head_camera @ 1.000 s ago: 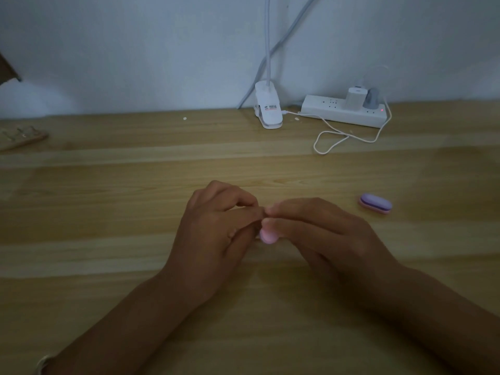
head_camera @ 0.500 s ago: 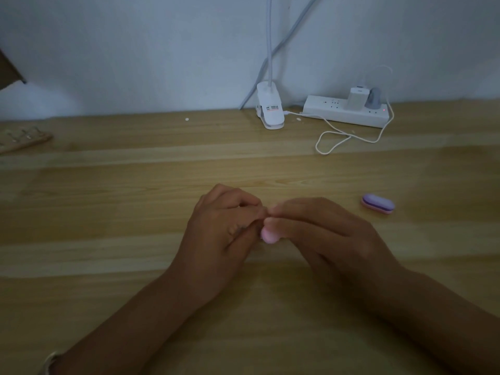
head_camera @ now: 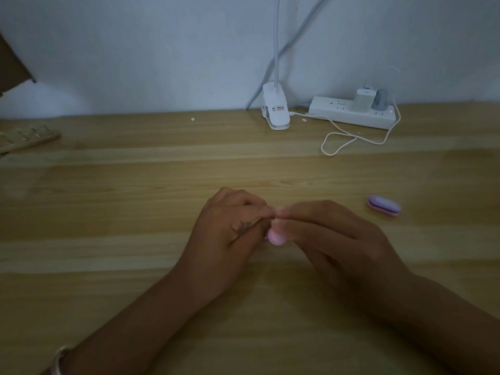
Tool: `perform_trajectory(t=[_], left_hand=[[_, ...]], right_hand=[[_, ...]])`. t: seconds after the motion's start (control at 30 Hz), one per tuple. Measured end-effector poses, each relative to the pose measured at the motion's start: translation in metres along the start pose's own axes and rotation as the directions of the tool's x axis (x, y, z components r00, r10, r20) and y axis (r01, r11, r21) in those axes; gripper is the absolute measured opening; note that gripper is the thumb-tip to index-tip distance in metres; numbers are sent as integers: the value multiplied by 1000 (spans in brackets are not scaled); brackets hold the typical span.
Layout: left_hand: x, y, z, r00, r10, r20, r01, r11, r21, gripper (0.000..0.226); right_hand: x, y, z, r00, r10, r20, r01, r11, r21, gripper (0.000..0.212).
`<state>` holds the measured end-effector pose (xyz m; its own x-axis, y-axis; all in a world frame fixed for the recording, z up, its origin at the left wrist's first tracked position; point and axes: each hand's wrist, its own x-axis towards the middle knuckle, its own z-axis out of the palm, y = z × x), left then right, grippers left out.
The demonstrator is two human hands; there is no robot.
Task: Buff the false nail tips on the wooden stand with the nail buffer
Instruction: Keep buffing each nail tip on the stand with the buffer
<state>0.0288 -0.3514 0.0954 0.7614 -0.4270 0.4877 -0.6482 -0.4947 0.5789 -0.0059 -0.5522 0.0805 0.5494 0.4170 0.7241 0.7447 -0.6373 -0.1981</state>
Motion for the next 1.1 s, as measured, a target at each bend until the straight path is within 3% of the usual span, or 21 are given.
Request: perform_trajectory(t=[0.3, 0.43, 0.57, 0.73, 0.87, 0.97, 1.1], left_hand=[[1, -2, 3, 999, -26, -22, 25, 998, -58, 19], [1, -1, 5, 996, -69, -51, 64, 992, -108, 13], [0, -2, 5, 999, -37, -36, 31, 986, -163, 23], [2, 0, 6, 994, -99, -41, 88, 970, -226, 10], [1, -1, 6, 997, -68, -41, 57, 974, -218, 13], [2, 1, 6, 994, -99, -51, 85, 970, -226, 13], [2, -2, 7, 993, -106, -46, 93, 968, -233, 16]], right_hand=[[0, 2, 2, 1000, -19, -1, 19, 1000, 22, 21], [4, 10, -6, 999, 38, -33, -39, 999, -32, 23], [2, 0, 2, 998, -36, -44, 36, 999, 0, 21], [4, 8, -5, 997, 33, -71, -36, 998, -53, 22], [3, 3, 0, 998, -39, -56, 39, 999, -2, 19], [5, 10, -7, 997, 17, -70, -22, 997, -70, 24], [3, 1, 2, 998, -18, -61, 19, 999, 27, 20]])
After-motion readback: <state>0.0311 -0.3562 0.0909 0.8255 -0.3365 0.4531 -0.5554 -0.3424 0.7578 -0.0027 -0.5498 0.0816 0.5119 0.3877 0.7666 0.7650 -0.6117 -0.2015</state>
